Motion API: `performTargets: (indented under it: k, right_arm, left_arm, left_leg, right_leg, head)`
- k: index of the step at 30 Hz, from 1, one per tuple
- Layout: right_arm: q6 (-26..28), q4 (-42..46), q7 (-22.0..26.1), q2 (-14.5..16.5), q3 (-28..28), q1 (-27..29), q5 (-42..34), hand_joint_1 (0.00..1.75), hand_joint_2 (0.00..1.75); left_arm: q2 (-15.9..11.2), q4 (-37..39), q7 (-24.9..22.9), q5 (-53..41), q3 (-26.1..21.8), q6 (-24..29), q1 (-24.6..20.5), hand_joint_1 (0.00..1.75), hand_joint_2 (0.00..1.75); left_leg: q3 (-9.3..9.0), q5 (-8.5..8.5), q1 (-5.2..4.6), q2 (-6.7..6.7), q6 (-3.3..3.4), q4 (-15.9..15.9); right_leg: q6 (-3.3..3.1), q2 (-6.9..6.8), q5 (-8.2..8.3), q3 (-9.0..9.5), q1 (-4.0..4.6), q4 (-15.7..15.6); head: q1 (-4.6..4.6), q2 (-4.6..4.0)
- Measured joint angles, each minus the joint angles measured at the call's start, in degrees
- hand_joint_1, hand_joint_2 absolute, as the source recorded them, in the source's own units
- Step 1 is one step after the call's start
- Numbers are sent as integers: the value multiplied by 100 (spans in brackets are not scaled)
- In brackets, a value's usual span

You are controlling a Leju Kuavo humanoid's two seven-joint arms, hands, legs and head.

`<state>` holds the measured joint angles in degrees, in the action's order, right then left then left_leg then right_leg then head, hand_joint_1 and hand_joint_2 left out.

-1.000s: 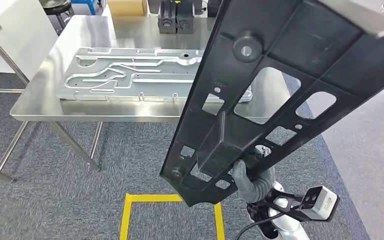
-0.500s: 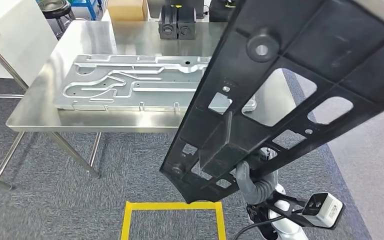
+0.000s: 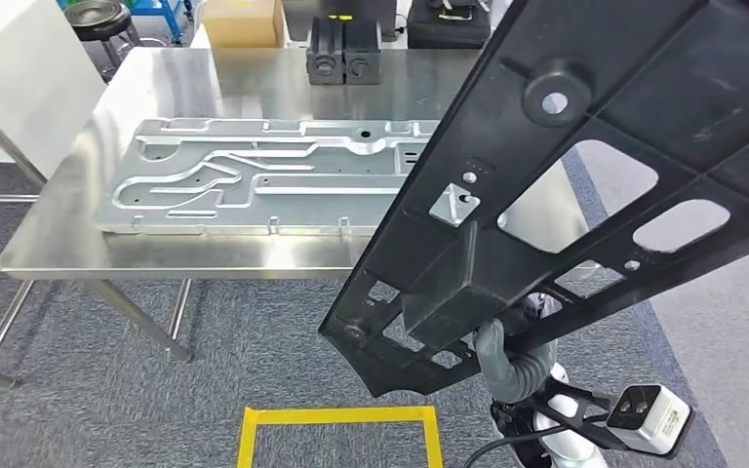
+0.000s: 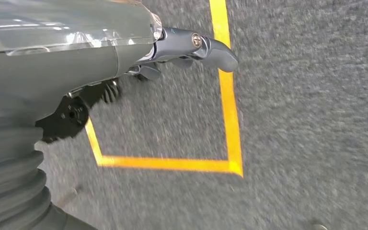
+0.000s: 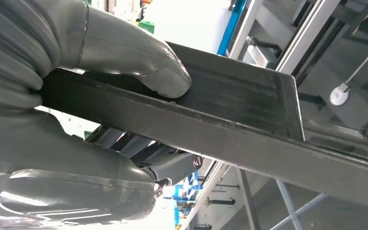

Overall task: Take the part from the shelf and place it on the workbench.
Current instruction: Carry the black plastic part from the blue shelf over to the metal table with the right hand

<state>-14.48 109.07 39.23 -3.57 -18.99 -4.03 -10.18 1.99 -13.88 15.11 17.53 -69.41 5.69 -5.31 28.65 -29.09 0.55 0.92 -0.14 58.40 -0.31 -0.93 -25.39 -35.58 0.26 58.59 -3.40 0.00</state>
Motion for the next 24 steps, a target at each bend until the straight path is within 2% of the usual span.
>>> performTargets:
  k: [2, 3, 4, 6, 7, 8, 9, 11, 12, 13, 16, 18, 19, 22, 23, 24]
  right_arm:
    - [0, 16, 4, 9, 4, 8, 10, 175, 175]
    - [1, 24, 8, 17, 6, 8, 25, 175, 175]
    - [1, 32, 12, 26, 8, 11, 46, 175, 175]
    - [-8, 37, 16, 45, 8, 27, 83, 175, 175]
    - [-14, 37, 16, 52, 8, 39, 92, 175, 175]
    - [-20, 37, 16, 61, 8, 48, 96, 175, 175]
    - [-25, 37, 15, 72, 8, 53, 98, 175, 175]
    - [-35, 36, 13, 108, 8, 50, 105, 175, 175]
    - [-40, 36, 10, 128, 8, 42, 111, 175, 175]
    - [-44, 36, 9, 147, 8, 34, 117, 175, 175]
    - [-81, 49, 9, 174, 8, 9, 139, 175, 175]
    - [-123, 92, 13, 176, 18, -16, 167, 175, 175]
    - [-138, 119, 14, 176, 28, -31, 185, 175, 175]
    - [-146, 162, 13, 178, 86, -51, 214, 175, 175]
    - [-145, 166, 12, 178, 113, -51, 217, 175, 175]
    - [-145, 167, 10, 178, 136, -58, 223, 175, 175]
  left_arm:
    - [-4, 0, 6, 1, -1, -2, -2, 0, 175]
    - [-5, 1, 12, 1, -1, -4, -8, 0, 175]
    - [-7, 1, 18, -1, -1, -9, -15, 0, 175]
    - [-10, 1, 26, -2, -1, -16, -15, 0, 175]
    - [-13, 0, 27, -2, -1, -19, -8, 0, 175]
    - [-17, 0, 27, 1, -2, -15, 0, 0, 175]
    - [-20, 0, 27, 2, -2, -12, 8, 0, 175]
    - [-23, 0, 22, 2, -4, -3, 16, 0, 175]
    - [-23, 0, 17, -2, -5, -2, 14, 0, 175]
    - [-24, 0, 13, -3, -6, 0, 9, 0, 175]
    - [-28, 1, 9, -3, -9, 2, 0, 0, 175]
    - [-24, 1, 11, -2, -10, -1, -1, 0, 175]
    - [-20, 1, 13, -2, -10, -4, -3, 0, 175]
    - [-17, 1, 20, -2, -10, -17, -3, 0, 175]
    - [-16, 1, 22, -2, -10, -21, 0, 0, 175]
    - [-13, 1, 28, -2, -10, -26, 3, 0, 175]
  left_leg:
    - [-34, -23, -1, -3, -56, 141]
    - [24, -103, 3, -16, -68, 310]
    - [169, -239, 14, -29, -75, 587]
    - [599, -543, 23, -42, -104, 1255]
    - [783, -618, 25, -43, -117, 1466]
    - [884, -573, 24, -43, -119, 1491]
    - [887, -402, 24, -43, -111, 1315]
    - [720, 128, 18, -43, -67, 606]
    - [643, 291, 3, -42, -47, 293]
    - [593, 400, -14, -40, -19, 100]
    - [520, 419, -30, -50, 70, -23]
    - [423, 402, -9, -56, 123, -88]
    - [379, 388, 1, -56, 146, -112]
    - [298, 306, 3, -54, 176, -122]
    - [259, 271, 5, -57, 170, -122]
    - [207, 231, 9, -61, 159, -122]
  right_leg:
    - [-63, 46, 51, 134, -33, -77]
    - [-92, 56, 33, 200, -47, -95]
    - [-116, 65, 5, 245, -48, -107]
    - [-148, 94, -61, 302, -34, -105]
    - [-152, 115, -96, 335, -27, -103]
    - [-151, 136, -134, 377, -22, -102]
    - [-145, 154, -176, 433, -18, -100]
    - [-122, 173, -274, 566, -12, -96]
    - [-100, 178, -316, 607, -9, -94]
    - [-71, 180, -350, 631, -7, -96]
    - [23, 180, -373, 649, -7, -46]
    - [86, 164, -414, 536, -19, 216]
    - [123, 155, -499, 374, -34, 488]
    - [217, 134, -882, -313, -91, 1471]
    - [227, 127, -877, -452, -107, 1579]
    - [228, 120, -742, -488, -119, 1485]
  head:
    - [-2, 0]
    - [-2, 0]
    - [-2, 0]
    - [-3, 0]
    - [-3, 0]
    - [-3, 0]
    - [-3, 0]
    - [-3, 0]
    - [-3, 0]
    - [-2, 0]
    - [-2, 0]
    - [-2, 0]
    - [-2, 0]
    - [-1, 0]
    - [-1, 0]
    - [-1, 0]
